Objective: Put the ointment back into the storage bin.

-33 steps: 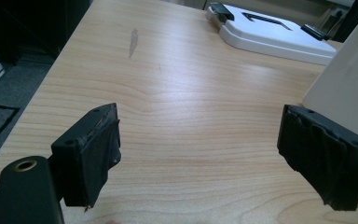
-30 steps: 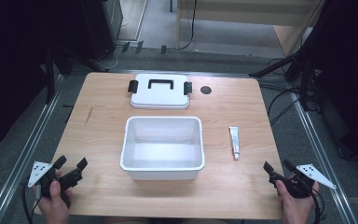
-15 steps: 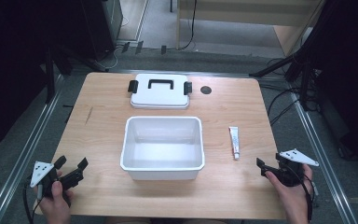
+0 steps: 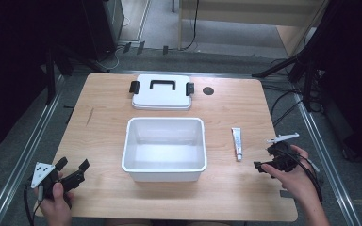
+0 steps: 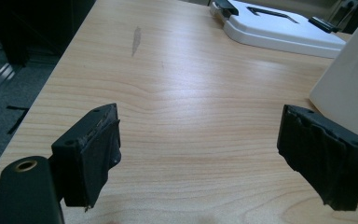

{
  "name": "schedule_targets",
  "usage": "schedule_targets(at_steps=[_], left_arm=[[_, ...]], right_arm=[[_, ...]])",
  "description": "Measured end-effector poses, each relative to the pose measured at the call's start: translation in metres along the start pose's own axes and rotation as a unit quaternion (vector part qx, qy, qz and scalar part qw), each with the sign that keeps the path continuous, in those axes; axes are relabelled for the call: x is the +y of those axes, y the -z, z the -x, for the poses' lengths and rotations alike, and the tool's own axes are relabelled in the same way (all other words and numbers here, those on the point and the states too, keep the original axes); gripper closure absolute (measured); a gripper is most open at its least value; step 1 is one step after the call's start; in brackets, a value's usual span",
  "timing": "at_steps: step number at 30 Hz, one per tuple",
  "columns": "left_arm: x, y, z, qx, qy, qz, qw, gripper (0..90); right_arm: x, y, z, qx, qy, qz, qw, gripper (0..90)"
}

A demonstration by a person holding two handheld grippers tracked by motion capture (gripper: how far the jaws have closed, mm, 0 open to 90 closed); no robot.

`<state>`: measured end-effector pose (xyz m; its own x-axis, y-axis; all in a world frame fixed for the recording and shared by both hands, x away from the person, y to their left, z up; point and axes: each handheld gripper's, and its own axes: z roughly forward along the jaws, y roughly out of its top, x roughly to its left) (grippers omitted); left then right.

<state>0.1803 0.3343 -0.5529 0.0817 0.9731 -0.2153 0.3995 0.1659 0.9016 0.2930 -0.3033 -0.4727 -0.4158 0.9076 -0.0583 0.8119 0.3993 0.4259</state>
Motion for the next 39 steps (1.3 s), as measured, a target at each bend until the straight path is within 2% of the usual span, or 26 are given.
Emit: schedule_targets(at_steps=[3, 6, 8, 12, 17, 20, 24, 28, 33, 36, 39], left_arm=[[0.000, 0.000, 0.000, 0.000, 0.000, 0.000, 1.0000, 14.0], [0.000, 0.000, 0.000, 0.000, 0.000, 0.000, 1.0000, 14.0], [0.000, 0.000, 0.000, 0.000, 0.001, -0.001, 1.0000, 14.0], [0.000, 0.000, 0.000, -0.001, 0.000, -0.002, 1.0000, 14.0], [0.000, -0.001, -0.001, 0.000, 0.001, -0.004, 1.0000, 14.0], [0.000, -0.001, -0.001, -0.001, 0.002, -0.005, 1.0000, 14.0], [0.001, -0.001, -0.001, -0.002, 0.002, -0.007, 1.0000, 14.0], [0.001, -0.001, -0.001, -0.003, 0.001, -0.008, 1.0000, 14.0], [0.001, -0.002, -0.001, -0.004, 0.001, -0.010, 0.9999, 14.0], [0.001, -0.002, -0.001, -0.004, 0.001, -0.010, 0.9999, 14.1], [0.001, -0.002, -0.001, -0.005, 0.002, -0.011, 0.9999, 14.0]], right_arm=[[0.010, -0.002, -0.003, 0.009, 0.013, -0.055, 0.9984, 15.0], [0.018, -0.004, -0.007, 0.017, 0.027, -0.097, 0.9948, 14.6], [0.023, -0.005, -0.009, 0.016, 0.038, -0.111, 0.9930, 14.6], [0.032, -0.010, -0.014, 0.015, 0.037, -0.137, 0.9898, 14.7], [0.043, -0.018, -0.022, 0.010, 0.043, -0.177, 0.9832, 14.7], [0.049, -0.022, -0.026, 0.006, 0.055, -0.186, 0.9809, 16.6], [0.057, -0.026, -0.030, 0.015, 0.055, -0.192, 0.9797, 22.1], [0.064, -0.031, -0.034, 0.027, 0.055, -0.183, 0.9811, 23.6], [0.074, -0.037, -0.041, 0.030, 0.038, -0.192, 0.9802, 29.7], [0.081, -0.043, -0.045, 0.037, 0.014, -0.194, 0.9803, 31.8], [0.084, -0.046, -0.046, 0.039, 0.004, -0.194, 0.9803, 32.9]])
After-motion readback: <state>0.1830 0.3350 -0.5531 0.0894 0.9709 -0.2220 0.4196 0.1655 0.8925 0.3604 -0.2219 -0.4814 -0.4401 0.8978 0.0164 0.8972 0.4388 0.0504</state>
